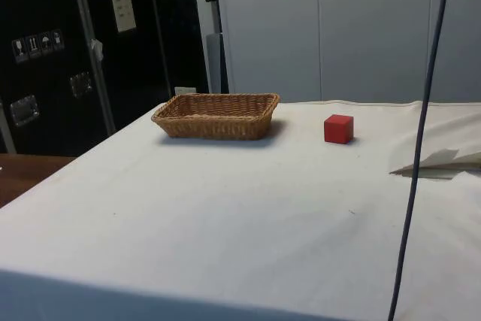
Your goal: Pick up the cube and place it into the basket.
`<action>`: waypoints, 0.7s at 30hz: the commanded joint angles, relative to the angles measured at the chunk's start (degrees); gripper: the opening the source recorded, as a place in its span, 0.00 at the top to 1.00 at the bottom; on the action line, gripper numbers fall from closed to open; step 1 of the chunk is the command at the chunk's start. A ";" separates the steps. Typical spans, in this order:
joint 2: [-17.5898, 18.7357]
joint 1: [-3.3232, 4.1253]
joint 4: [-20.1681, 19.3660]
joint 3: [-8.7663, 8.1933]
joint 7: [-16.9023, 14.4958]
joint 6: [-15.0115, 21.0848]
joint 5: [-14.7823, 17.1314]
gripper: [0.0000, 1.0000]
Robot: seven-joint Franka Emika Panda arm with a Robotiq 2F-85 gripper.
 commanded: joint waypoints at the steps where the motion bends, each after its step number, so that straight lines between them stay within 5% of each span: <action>1: -0.74 0.00 -0.74 -0.06 -0.06 0.23 -0.23 0.00; 21: -5.79 -0.34 -6.36 0.00 0.29 0.74 -1.95 0.00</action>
